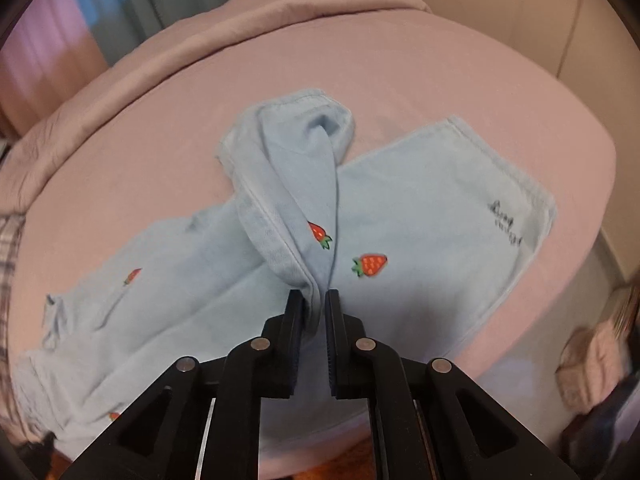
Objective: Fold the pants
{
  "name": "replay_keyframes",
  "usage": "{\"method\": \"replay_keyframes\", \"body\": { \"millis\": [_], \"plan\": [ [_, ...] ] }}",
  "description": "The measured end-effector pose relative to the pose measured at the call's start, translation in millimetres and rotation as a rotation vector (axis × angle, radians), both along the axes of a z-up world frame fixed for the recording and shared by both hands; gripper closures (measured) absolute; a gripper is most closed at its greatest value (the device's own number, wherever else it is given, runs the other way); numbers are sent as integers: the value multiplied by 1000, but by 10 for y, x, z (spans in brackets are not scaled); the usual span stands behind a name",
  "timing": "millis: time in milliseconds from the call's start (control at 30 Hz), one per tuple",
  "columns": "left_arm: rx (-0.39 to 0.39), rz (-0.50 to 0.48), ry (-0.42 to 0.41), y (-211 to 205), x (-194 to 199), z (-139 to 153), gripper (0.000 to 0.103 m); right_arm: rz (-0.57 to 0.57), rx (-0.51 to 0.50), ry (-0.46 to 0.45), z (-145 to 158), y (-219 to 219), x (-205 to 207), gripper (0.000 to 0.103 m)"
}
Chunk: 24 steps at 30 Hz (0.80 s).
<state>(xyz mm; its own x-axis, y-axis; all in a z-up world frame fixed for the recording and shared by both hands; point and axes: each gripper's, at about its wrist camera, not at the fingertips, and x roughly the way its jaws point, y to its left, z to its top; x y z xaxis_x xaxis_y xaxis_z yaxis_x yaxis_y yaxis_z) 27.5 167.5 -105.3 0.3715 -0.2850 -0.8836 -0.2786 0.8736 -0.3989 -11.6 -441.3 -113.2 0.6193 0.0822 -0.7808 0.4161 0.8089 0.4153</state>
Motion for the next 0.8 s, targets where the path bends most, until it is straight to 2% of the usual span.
{"method": "replay_keyframes", "body": {
  "millis": [67, 100, 133, 200, 300, 467, 500, 533, 600, 633, 700, 800],
  "plan": [
    [15, 1, -8, -26, 9, -1, 90, 22, -64, -9, 150, 31, 36, 90],
    [18, 4, -10, -41, 20, 4, 90, 25, -98, -17, 214, 44, 48, 78],
    [21, 6, -12, -45, 17, -1, 90, 25, -129, -28, 267, 55, 63, 61],
    [20, 9, -14, -42, 11, -14, 91, 24, -209, -44, 367, 87, 153, 51],
    [10, 9, -11, -5, -4, -22, 91, 60, -272, -42, 425, 167, 384, 51],
    [-13, 15, -9, 66, -71, -46, 90, 112, -348, 40, 217, 342, 916, 52],
    [-17, 14, -9, 94, -85, -49, 90, 89, -367, 58, 174, 340, 981, 59],
    [-19, 13, -9, 132, -103, -45, 90, 68, -374, 64, 153, 329, 1010, 75],
    [-23, 10, -7, 174, -119, -50, 90, 29, -313, 33, 162, 203, 1001, 89],
    [-24, 9, -7, 187, -113, -56, 90, 2, -262, 8, 180, 113, 953, 91],
    [-26, 6, -6, 207, -111, -53, 90, -73, -188, -46, 249, -121, 829, 92],
    [-33, 8, -1, 222, -100, -45, 90, -208, -181, -55, 299, -474, 542, 92]
  ]
}}
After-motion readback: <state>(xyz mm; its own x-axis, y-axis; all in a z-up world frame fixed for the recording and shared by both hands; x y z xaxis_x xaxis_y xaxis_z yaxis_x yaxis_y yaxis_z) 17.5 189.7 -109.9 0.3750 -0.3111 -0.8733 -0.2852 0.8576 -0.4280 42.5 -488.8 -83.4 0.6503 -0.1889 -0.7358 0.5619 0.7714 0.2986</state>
